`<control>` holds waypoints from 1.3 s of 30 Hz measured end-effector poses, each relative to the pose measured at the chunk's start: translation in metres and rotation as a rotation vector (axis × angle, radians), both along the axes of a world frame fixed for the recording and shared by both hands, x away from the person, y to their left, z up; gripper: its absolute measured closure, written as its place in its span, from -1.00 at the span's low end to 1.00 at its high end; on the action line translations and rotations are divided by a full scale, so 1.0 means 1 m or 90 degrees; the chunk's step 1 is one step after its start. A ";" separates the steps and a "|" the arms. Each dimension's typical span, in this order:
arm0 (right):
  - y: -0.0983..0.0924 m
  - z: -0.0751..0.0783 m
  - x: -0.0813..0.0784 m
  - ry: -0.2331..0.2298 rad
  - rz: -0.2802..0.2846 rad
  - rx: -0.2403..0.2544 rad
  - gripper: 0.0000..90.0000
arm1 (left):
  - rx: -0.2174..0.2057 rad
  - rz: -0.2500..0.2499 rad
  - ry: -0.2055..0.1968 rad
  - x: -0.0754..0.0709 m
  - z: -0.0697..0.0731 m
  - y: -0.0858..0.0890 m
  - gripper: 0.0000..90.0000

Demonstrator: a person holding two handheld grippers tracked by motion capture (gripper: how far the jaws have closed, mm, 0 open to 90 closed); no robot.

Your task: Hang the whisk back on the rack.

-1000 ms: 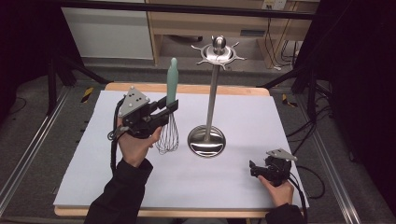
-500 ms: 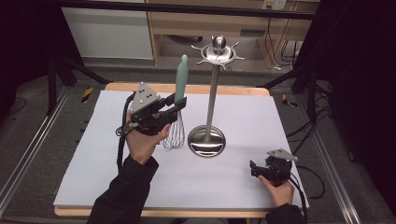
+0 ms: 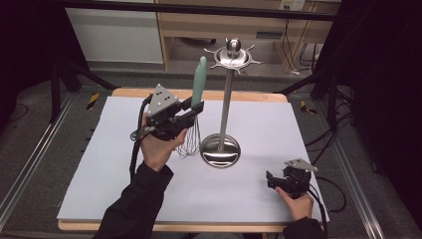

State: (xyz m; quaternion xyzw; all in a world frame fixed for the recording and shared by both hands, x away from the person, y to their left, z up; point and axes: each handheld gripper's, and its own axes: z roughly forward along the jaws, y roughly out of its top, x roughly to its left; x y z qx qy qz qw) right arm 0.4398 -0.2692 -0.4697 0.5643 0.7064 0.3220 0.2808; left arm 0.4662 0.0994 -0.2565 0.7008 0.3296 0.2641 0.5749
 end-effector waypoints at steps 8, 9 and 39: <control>0.000 0.000 0.000 0.001 0.000 0.003 -0.83 | 0.008 -0.001 0.004 0.003 -0.003 -0.005 0.53; 0.000 0.000 0.000 0.000 -0.001 0.002 -0.83 | 0.009 -0.002 0.005 0.003 -0.003 -0.005 0.53; 0.000 0.001 0.000 0.002 0.001 0.004 -0.83 | 0.049 0.008 0.022 0.020 -0.006 -0.024 0.53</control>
